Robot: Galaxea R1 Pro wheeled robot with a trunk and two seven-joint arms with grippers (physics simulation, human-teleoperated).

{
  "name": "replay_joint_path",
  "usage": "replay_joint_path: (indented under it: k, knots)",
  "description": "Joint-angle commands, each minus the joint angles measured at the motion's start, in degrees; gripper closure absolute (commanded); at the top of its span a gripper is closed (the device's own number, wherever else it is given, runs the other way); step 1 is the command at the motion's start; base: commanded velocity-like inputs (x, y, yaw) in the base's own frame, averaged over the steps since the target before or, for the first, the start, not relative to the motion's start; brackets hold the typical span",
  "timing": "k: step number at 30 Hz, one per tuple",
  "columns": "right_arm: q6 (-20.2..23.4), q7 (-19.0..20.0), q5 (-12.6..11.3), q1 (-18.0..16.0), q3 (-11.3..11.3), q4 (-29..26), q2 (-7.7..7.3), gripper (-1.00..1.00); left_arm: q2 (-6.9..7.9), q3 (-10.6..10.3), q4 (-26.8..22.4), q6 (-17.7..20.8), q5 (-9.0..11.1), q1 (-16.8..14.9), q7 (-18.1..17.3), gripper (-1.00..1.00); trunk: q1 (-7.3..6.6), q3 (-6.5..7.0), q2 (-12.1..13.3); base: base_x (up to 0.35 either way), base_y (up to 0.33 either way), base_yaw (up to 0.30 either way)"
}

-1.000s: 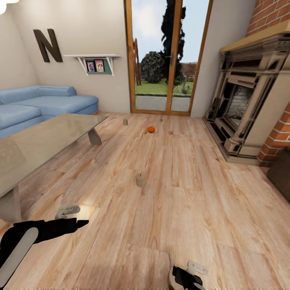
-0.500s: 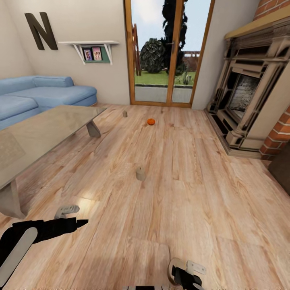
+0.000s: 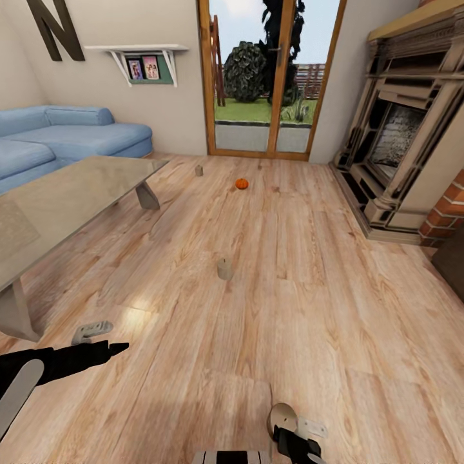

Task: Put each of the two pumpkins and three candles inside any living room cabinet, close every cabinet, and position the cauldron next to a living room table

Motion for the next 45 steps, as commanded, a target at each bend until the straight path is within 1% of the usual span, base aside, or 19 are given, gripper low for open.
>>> replay_joint_path:
  k: [1,4,9,23,36,45]
  knots:
    - [-0.2,-0.3,-0.6,0.0,1.7,0.0,-0.01,-1.0,0.03,0.1,0.0,0.3,-0.1,0.0,-0.1,-1.0,-0.01,-0.04,0.0,0.0,0.0,0.0]
    - [-0.2,-0.3,-0.6,0.0,3.7,0.1,-0.01,-1.0,0.04,0.2,0.0,0.3,-0.1,0.0,-0.2,-1.0,-0.01,-0.04,0.0,0.0,0.0,0.0]
    - [-0.2,-0.2,-0.6,0.0,4.6,0.1,-0.01,-1.0,-0.02,0.2,0.0,0.3,-0.1,0.0,-0.2,-1.0,-0.01,-0.04,0.0,0.0,0.0,0.0]
    - [-0.2,-0.3,-0.6,0.0,4.7,0.1,-0.01,-1.0,-0.11,-0.3,-0.1,0.3,-0.1,0.0,-0.1,-1.0,-0.01,-0.04,0.0,0.025,-0.002,0.0]
    - [-0.2,-0.3,-0.6,0.0,4.7,0.1,-0.01,-1.0,-0.12,-0.5,-0.1,0.2,-0.1,0.0,-0.1,-1.0,-0.01,-0.04,0.0,0.118,0.036,0.0]
    - [-0.2,-0.3,-0.6,0.0,4.7,0.1,-0.01,-1.0,-0.24,-0.7,-0.1,0.2,-0.1,0.0,-0.1,-1.0,-0.01,-0.04,0.0,0.017,-0.023,0.0]
